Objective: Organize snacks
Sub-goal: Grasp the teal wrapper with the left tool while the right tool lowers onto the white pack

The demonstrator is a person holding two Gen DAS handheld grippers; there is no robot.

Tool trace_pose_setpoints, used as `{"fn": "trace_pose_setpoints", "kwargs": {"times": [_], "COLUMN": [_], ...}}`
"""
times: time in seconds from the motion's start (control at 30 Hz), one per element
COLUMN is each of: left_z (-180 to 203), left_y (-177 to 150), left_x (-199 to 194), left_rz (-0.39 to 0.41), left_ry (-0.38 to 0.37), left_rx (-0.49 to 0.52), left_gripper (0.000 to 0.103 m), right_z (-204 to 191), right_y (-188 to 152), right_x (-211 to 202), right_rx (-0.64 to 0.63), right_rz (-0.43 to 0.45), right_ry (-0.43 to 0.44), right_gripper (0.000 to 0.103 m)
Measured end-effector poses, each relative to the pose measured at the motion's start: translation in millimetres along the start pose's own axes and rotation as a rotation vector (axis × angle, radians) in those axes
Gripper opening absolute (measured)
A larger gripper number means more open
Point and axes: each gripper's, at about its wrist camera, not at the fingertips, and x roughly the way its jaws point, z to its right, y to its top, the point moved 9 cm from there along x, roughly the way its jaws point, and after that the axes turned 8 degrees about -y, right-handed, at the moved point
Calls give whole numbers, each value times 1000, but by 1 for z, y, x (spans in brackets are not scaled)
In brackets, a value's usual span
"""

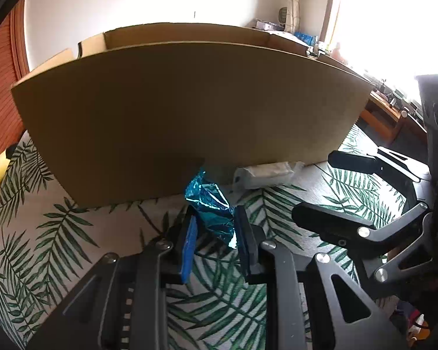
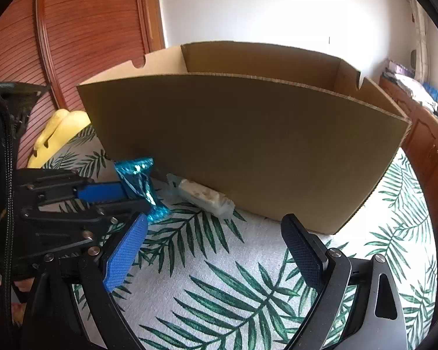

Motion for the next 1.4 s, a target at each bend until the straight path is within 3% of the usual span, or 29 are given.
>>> {"fn": "trace_pose_setpoints", "kwargs": {"times": [0.2, 0.3, 0.33, 0.47, 0.9, 1.1, 1.4], "left_z": [-12, -14, -13, -7, -23, -27, -35], "left_y": [12, 17, 18, 15, 10, 11, 6], "left_x": [10, 15, 16, 16, -20, -34, -47], "left_rz": [-10, -10, -9, 8, 88, 124, 149], "left_ry": [-24, -20, -16, -6, 29, 12, -12], "left_rx": [-49, -59, -54, -18, -47, -52, -61], "left_gripper": [35, 36, 35, 15, 12, 12, 12], "right_z": [2, 3, 3, 2, -14, -20, -29], "right_y": [2, -1, -1, 1, 6, 5, 9], "right_x": [3, 3, 4, 5, 23, 38, 50], "right_rx": [21, 19, 18, 22, 30, 67, 97], "right_rz": [-2, -10, -12, -12, -49, -99, -129], "right_ry": [14, 16, 15, 23, 35, 4, -120], "right_gripper": [94, 94, 94, 94, 79, 78, 79]}}
